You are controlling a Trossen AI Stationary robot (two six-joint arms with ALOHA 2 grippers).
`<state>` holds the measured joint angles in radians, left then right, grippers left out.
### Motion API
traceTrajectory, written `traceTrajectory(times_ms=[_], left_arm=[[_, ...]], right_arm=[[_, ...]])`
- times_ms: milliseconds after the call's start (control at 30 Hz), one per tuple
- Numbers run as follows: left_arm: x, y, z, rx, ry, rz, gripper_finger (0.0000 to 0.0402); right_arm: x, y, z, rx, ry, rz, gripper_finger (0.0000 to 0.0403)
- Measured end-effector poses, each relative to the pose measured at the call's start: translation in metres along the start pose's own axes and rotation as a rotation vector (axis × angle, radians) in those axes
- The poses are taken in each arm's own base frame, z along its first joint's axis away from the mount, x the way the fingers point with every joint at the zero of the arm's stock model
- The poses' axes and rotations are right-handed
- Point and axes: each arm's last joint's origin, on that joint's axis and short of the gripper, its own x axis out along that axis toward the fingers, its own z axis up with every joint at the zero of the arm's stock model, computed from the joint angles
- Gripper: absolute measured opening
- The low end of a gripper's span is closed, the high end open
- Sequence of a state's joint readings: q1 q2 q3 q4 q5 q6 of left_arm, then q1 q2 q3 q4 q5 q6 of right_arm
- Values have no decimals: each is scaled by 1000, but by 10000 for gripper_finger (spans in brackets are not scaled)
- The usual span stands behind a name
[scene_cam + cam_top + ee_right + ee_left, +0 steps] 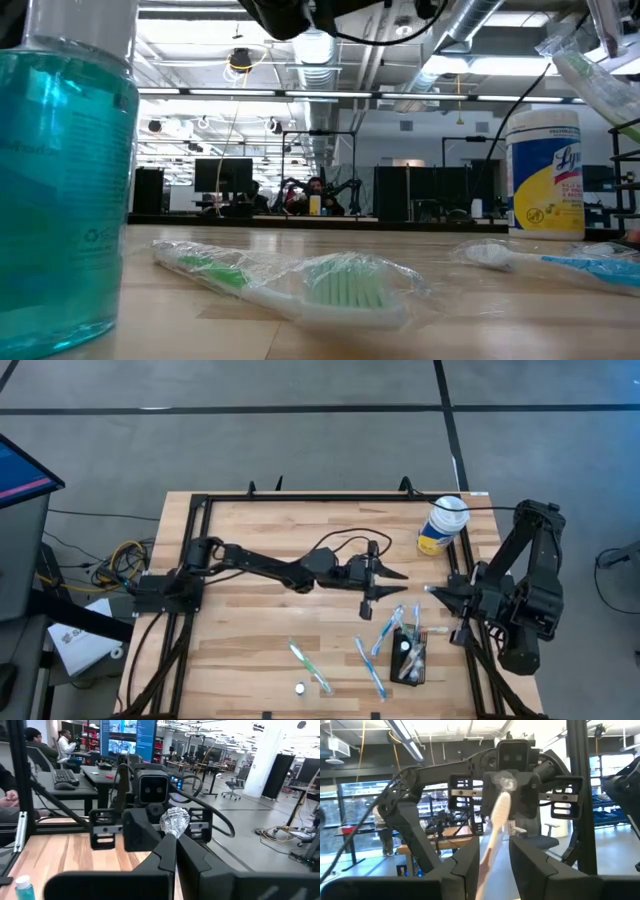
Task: Pick & Place toothbrushing station
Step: Put the purple toothbrush into the black wire organizer
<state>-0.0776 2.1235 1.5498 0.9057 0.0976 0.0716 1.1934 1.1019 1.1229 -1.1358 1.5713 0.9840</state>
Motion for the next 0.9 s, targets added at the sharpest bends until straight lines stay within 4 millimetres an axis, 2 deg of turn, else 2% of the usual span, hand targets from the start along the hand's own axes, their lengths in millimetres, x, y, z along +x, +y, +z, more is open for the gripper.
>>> traceTrajectory(times_ms=[133,567,900], left_arm=[[2,0,-6,-2,11,-6,110],[2,-3,-6,-4,14,-11,138],[3,-7,-6,-3,13,-19,144]], right_arm=[[1,0,0,10,1,-6,0],[6,14,14,-36,5,-31,0],[23,25,18,-40,60,-35,0]])
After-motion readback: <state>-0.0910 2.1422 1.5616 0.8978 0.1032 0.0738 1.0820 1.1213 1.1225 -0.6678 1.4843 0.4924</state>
